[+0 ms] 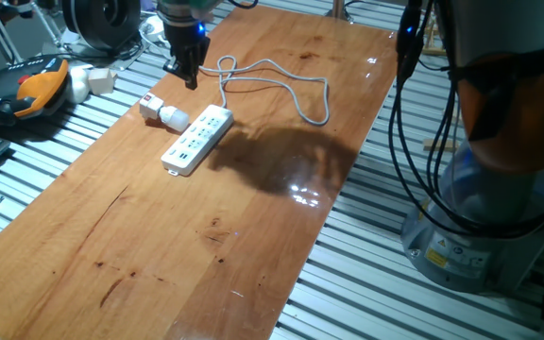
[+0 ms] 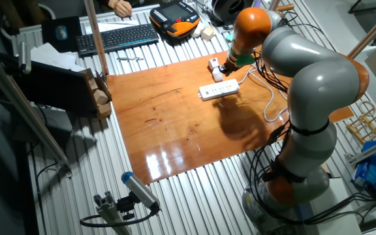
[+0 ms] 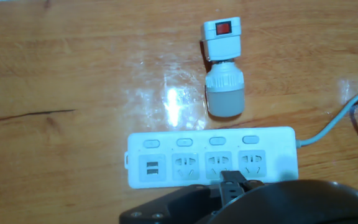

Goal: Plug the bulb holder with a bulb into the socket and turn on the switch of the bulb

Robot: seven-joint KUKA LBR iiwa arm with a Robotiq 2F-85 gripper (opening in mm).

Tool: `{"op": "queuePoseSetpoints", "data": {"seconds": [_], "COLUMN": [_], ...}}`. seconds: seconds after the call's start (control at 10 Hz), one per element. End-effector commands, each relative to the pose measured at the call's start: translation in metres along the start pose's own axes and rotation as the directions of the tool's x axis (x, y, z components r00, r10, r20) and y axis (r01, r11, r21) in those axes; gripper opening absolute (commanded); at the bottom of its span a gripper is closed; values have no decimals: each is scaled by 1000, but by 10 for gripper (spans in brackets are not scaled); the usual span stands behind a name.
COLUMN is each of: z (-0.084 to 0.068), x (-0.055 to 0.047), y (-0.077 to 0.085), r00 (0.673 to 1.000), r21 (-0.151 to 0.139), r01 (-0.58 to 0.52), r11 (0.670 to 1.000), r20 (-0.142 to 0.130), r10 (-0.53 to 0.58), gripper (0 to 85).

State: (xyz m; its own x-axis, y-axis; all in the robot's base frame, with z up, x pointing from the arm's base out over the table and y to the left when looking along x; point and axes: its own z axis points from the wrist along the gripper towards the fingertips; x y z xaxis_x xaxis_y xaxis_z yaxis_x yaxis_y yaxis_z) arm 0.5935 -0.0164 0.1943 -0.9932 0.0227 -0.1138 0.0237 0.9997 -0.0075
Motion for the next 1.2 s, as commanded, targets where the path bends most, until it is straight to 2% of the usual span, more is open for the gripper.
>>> {"op": "queuePoseSetpoints", "data": {"seconds": [0.0,0.1,0.2,0.3,0.4,0.5,0.6,0.8,1.1], "z": [0,0,0,0,0,3,5,6,9], "x": [0,0,0,0,-1,-9,-20,-44,-72], "y": [0,0,0,0,-1,-1,-3,-5,0], "r00": [1000,998,997,997,997,996,996,998,999], "r21": [-4,-15,-4,26,-6,-6,19,9,7], "r01": [25,60,71,72,57,53,52,45,7], "r11": [1000,998,997,997,998,999,998,999,1000], "r20": [-9,-9,13,31,54,68,67,51,48], "r10": [-26,-60,-71,-72,-57,-52,-53,-46,-7], "gripper": [0,0,0,0,0,0,0,0,0]}}
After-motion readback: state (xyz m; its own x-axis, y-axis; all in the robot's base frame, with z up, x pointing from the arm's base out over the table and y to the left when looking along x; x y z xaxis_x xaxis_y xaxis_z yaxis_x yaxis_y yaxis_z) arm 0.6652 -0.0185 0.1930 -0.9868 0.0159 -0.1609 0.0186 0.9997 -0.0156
